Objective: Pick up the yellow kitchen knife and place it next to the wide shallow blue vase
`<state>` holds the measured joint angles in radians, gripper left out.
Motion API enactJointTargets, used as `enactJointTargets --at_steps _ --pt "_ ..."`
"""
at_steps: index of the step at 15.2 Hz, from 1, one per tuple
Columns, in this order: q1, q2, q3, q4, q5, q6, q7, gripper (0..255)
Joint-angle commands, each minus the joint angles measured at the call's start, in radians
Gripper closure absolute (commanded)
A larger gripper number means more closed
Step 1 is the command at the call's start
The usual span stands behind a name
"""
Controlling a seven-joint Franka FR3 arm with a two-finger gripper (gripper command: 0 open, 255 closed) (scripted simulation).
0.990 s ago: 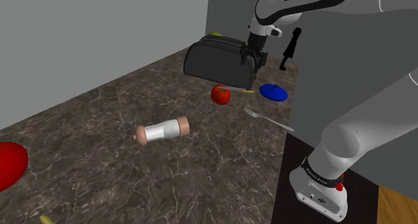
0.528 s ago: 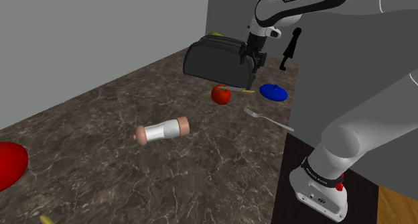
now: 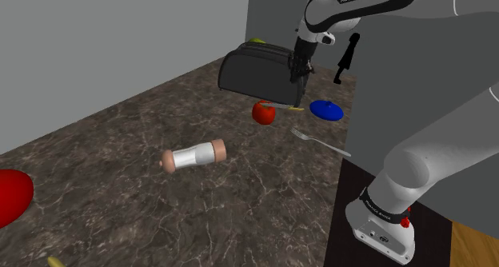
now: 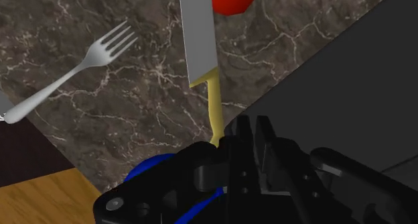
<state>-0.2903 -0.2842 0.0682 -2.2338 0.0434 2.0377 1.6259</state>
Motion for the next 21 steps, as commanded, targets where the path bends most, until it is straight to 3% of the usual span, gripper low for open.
enactJointTargets --at_steps 1,4,5,11,21 --pt "0.001 -0.017 0.000 -0.018 0.002 -0.088 0.000 255" --pt "0.001 -0.017 0.000 -0.013 0.001 -0.081 0.001 255" --pt "0.001 -0.017 0.000 -0.013 0.001 -0.081 0.001 0" --pt "0.045 0.253 0.023 0.132 -0.066 -0.219 -0.228 0" --pt "0.044 0.263 0.022 0.040 -0.068 -0.116 -0.227 0"
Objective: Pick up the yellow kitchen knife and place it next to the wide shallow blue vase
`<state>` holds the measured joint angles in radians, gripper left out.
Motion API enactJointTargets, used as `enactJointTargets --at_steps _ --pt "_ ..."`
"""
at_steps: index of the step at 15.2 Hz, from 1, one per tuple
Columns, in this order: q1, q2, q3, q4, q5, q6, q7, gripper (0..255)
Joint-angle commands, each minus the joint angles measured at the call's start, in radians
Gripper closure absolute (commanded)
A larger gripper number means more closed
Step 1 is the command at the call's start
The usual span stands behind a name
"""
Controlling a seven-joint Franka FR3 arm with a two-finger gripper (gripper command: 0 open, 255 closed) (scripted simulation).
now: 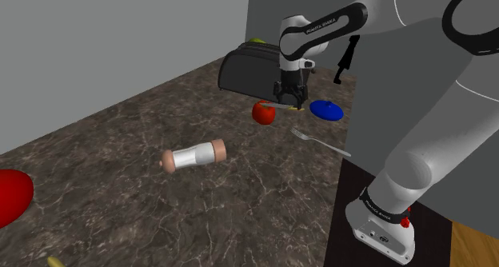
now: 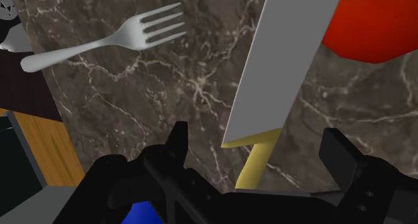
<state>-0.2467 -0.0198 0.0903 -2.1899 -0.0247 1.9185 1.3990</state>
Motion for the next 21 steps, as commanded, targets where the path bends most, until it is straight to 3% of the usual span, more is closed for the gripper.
enactJointTargets --at_steps 1,5,6,15,21 --pt "0.000 -0.001 0.000 -0.004 0.000 0.003 0.000 0" --pt "0.000 -0.001 0.000 -0.003 0.000 0.003 0.000 0" --pt "0.000 -0.001 0.000 -0.003 0.000 0.003 0.000 255" --pt "0.000 -0.001 0.000 -0.003 0.000 0.003 0.000 255" --pt "0.000 -0.035 0.000 0.042 0.004 -0.076 -0.004 255"
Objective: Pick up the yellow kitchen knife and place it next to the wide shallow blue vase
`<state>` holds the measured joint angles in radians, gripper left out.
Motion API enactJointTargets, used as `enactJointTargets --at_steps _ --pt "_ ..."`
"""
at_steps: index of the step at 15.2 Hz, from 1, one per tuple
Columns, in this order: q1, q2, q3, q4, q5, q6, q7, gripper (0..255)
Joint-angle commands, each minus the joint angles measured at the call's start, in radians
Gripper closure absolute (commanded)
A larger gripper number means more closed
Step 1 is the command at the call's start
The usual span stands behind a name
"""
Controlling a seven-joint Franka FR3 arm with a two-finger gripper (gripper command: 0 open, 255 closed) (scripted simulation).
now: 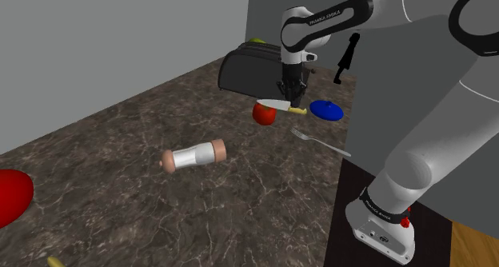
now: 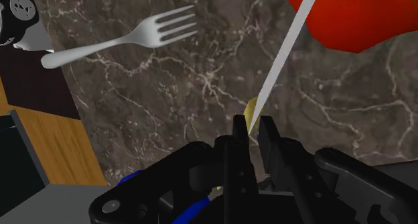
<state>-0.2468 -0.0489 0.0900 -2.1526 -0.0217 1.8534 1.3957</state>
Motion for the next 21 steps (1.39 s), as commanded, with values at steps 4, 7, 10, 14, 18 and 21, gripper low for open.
enactJointTargets --at_steps 4,7,10,14,18,21 --pt "0.000 -0.024 0.000 0.040 0.002 -0.064 -0.003 255" --pt "0.000 -0.035 -0.001 0.068 0.003 -0.104 -0.005 255" --pt "0.000 -0.045 -0.001 0.098 0.004 -0.144 -0.006 255" --pt "0.000 -0.055 -0.001 0.142 0.005 -0.197 -0.008 255" --pt "-0.001 -0.061 -0.001 0.189 0.005 -0.250 -0.009 255" --pt "-0.001 -0.064 -0.002 0.226 0.006 -0.290 -0.010 255"
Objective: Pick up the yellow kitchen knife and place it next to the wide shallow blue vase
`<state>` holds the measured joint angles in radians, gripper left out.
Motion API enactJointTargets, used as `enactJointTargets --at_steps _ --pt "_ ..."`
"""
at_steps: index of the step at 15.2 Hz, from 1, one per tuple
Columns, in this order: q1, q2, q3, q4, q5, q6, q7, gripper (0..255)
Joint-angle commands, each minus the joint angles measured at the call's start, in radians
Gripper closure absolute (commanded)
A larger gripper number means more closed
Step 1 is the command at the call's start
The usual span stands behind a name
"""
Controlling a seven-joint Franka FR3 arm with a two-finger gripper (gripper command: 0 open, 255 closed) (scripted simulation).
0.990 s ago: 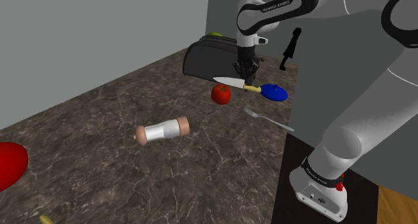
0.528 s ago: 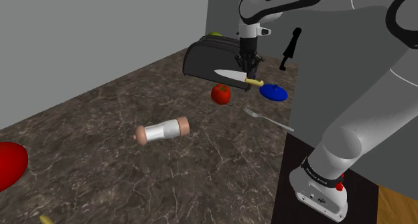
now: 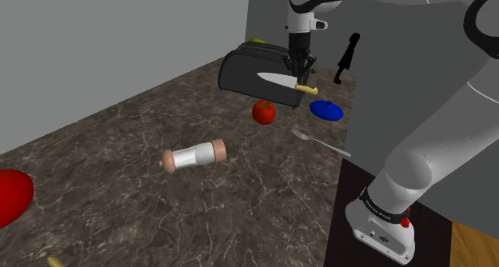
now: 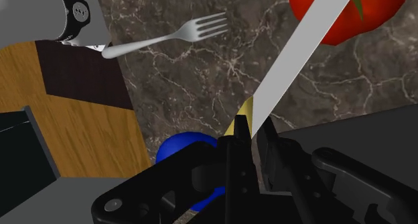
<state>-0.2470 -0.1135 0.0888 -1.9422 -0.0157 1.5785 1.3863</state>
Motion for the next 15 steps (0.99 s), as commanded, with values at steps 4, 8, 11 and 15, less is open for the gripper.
enactJointTargets --at_steps 4,8,11,15 --pt "-0.001 0.000 -0.001 0.069 -0.001 -0.069 -0.002 255" --pt "-0.001 0.004 -0.001 0.127 -0.001 -0.123 -0.003 255" --pt "-0.001 0.008 0.000 0.167 -0.001 -0.159 -0.004 255" --pt "-0.045 -0.002 -0.053 0.156 -0.031 -0.155 -0.100 255"
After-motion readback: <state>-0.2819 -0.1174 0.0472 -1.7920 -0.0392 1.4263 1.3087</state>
